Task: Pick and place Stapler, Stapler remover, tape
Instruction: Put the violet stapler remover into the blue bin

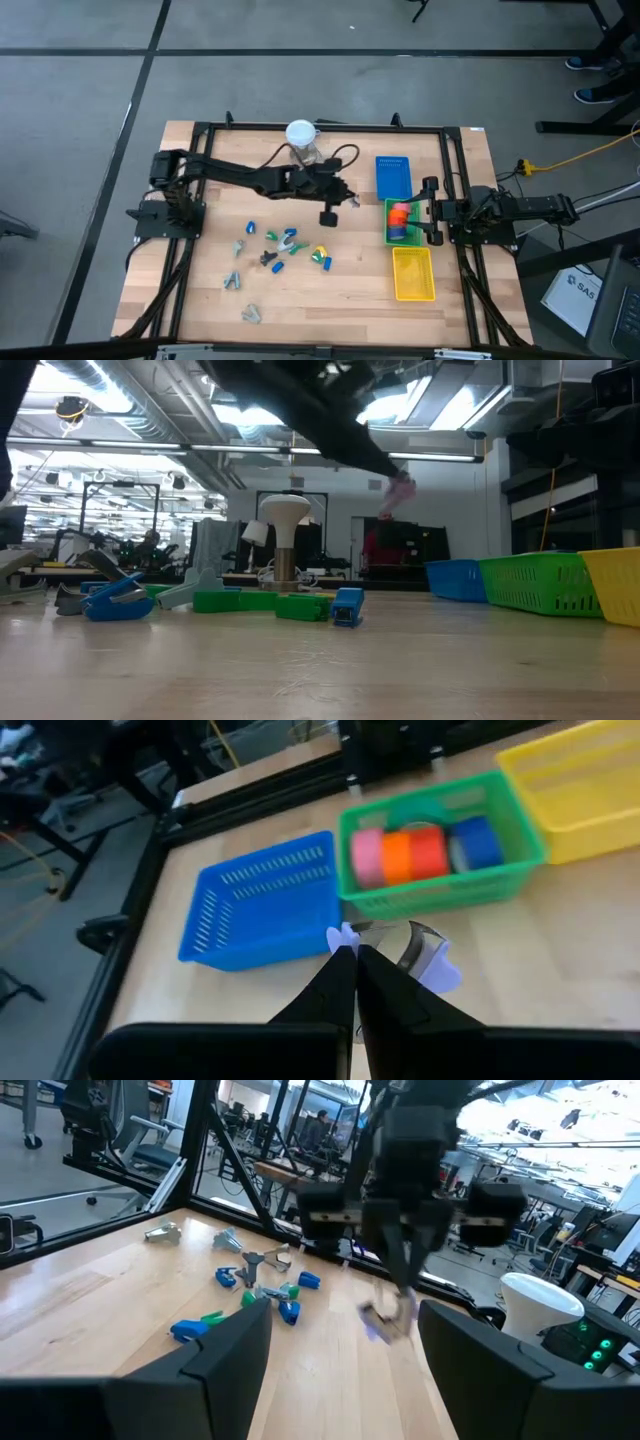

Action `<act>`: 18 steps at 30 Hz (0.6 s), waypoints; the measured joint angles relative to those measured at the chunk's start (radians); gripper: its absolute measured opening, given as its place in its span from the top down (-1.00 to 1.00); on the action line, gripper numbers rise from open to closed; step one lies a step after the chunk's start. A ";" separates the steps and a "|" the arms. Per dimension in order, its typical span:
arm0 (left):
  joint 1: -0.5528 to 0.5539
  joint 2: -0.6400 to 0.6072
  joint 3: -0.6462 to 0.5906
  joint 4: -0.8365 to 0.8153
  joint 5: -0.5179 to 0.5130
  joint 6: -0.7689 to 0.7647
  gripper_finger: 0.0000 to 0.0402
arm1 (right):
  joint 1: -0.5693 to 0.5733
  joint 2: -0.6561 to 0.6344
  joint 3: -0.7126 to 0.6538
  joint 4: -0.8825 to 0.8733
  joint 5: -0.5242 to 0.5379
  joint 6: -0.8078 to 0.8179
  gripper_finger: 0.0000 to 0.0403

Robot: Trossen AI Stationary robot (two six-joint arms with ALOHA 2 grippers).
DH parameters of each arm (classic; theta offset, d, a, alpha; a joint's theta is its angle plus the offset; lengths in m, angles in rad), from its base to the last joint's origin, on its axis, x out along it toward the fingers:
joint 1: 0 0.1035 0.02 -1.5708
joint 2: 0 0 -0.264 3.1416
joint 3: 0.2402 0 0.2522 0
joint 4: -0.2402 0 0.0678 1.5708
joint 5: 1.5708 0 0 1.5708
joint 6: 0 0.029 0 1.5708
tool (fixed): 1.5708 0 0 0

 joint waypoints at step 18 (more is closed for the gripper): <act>0.114 0.337 0.293 0.211 0.041 0.023 0.98 | 0.000 0.000 0.000 0.000 0.000 0.000 -0.29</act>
